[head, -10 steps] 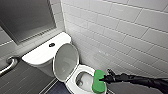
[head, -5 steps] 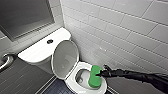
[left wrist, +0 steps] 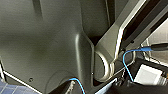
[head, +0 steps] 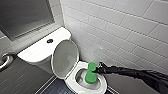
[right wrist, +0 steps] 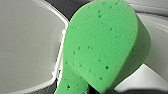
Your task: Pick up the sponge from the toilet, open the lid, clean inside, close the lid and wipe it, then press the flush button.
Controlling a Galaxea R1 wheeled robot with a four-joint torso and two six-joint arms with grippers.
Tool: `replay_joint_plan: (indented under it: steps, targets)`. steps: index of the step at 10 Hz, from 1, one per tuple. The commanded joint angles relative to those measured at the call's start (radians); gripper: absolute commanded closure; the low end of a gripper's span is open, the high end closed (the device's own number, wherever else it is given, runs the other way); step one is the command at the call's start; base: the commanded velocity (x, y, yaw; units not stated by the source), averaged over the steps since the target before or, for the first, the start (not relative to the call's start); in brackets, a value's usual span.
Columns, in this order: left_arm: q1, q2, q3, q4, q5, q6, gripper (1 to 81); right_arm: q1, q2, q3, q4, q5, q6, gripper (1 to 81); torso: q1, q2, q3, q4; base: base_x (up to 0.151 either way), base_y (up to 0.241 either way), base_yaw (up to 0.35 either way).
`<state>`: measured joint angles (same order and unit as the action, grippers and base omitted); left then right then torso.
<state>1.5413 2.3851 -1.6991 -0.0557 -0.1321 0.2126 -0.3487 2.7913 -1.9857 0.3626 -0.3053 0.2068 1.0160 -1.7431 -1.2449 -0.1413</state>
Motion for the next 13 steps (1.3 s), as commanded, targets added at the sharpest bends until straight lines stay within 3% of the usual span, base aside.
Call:
replay_joint_plan:
  steps: [1, 3, 4, 6, 10, 13]
  targets:
    - [0.070, 0.028, 0.035, 0.019, 0.083, 0.050, 1.0, 0.148, -0.008, 0.015, 0.027, -0.028, 0.002, 81.1, 0.000, 0.000, -0.071, 0.000, 0.000, 0.000, 0.000]
    - [0.073, 0.048, 0.024, 0.020, 0.083, 0.056, 1.0, 0.171, 0.018, 0.006, 0.026, -0.023, 0.002, 81.1, 0.000, 0.000, -0.117, 0.000, 0.000, 0.000, 0.000]
    - [0.078, 0.056, 0.015, 0.020, 0.082, 0.056, 1.0, 0.182, 0.030, -0.005, 0.026, -0.021, 0.002, 81.1, 0.000, 0.000, -0.072, 0.000, 0.000, 0.000, 0.000]
    - [0.079, 0.077, -0.016, 0.020, 0.080, 0.056, 1.0, 0.196, 0.061, -0.036, 0.022, -0.020, -0.001, 81.1, 0.000, 0.001, -0.094, 0.000, 0.000, 0.000, 0.000]
    - [0.078, 0.099, -0.027, 0.025, 0.075, 0.056, 1.0, 0.242, 0.170, -0.135, -0.002, -0.024, -0.014, 81.1, 0.001, 0.001, -0.095, 0.000, 0.000, 0.000, 0.000]
    - [0.086, 0.102, -0.028, 0.025, 0.075, 0.056, 1.0, 0.211, 0.233, -0.229, -0.030, -0.023, -0.015, 81.1, 0.001, 0.001, -0.095, 0.000, 0.000, 0.000, 0.000]
